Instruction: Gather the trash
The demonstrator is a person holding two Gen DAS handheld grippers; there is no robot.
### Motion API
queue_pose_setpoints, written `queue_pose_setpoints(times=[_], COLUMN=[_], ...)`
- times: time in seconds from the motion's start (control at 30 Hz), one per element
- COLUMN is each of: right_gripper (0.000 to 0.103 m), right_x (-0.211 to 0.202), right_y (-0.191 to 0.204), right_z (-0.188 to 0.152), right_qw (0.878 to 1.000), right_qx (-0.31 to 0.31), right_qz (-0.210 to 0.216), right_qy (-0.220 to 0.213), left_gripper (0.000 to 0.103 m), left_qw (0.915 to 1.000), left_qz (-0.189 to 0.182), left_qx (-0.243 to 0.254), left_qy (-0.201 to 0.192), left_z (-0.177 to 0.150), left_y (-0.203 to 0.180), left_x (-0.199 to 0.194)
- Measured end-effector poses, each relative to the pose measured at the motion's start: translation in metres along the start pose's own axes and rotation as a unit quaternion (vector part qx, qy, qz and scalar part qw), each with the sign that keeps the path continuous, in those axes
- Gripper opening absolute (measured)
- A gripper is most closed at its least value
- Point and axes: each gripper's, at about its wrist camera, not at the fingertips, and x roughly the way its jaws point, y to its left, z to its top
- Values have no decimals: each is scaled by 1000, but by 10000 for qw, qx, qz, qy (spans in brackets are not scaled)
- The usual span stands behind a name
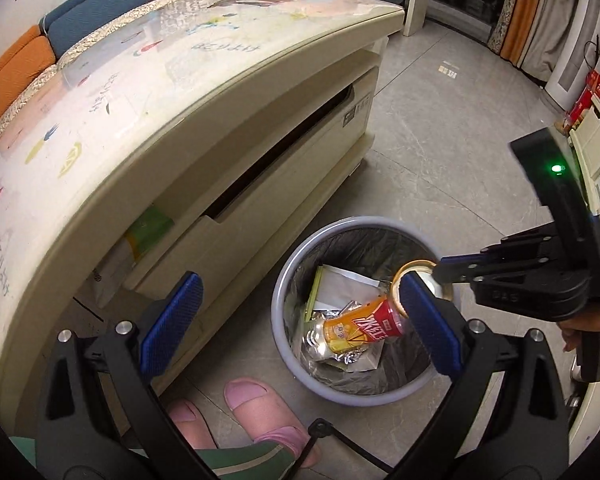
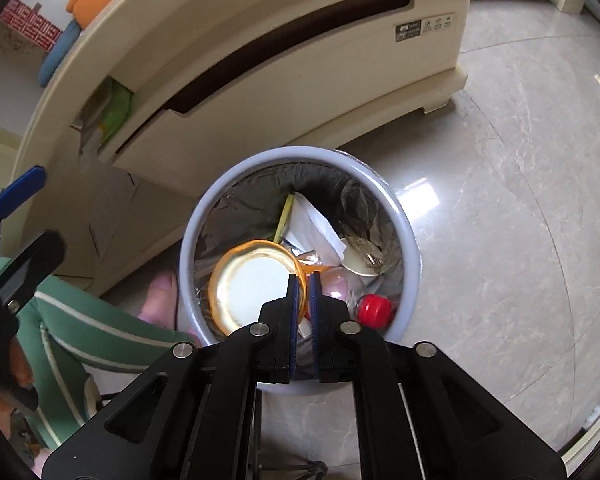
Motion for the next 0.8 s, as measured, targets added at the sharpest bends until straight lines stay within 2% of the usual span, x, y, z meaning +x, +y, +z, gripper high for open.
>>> queue_pose_setpoints(times=[0.03, 0.07, 0.1, 0.17, 0.23, 0.3, 0.43, 0.53, 0.63, 0.77, 0.8], right_gripper=[12, 31, 44, 46, 45, 50, 52, 53, 59, 60, 62], right_x=[4, 7, 8, 5, 1, -7, -27, -46, -72, -106, -113], right_y=[-1, -2, -3, -4, -6, -8, -7, -5, 3, 25, 31], right_z=[1, 2, 3, 2, 1, 1, 1, 4, 6, 16, 20], right_qw=[9999, 9999, 9999, 9998, 9996, 9994, 9988, 9975, 9948, 9901, 9886], right_qx=[43, 86, 108, 161, 268, 287, 227, 194, 114, -239, -316], right_qz=[33, 0, -52, -86, 70, 93, 130, 174, 189, 134, 116], right_qy=[87, 132, 105, -7, -69, -189, -417, -651, -990, -1374, -1464], left_gripper=[96, 96, 96, 96, 96, 96, 96, 96, 96, 96, 96], left_qw=[10000, 10000, 10000, 10000, 9999, 9999, 9997, 9993, 9984, 9968, 9963], left_qz=[-13, -5, -8, -19, -24, -57, -78, -126, -164, -69, 2], left_qx=[-6, -16, -29, -71, -112, -159, -168, -208, -275, -308, -308], left_qy=[0, -6, -8, 1, 2, -13, -148, -273, -460, -733, -799], left_z=[0, -1, -2, -3, -2, -1, 3, 7, 14, 29, 35], left_y=[1, 1, 2, 5, 8, 9, 8, 9, 13, 23, 27], left_x=[0, 0, 0, 0, 0, -1, -10, -20, -36, -55, -61])
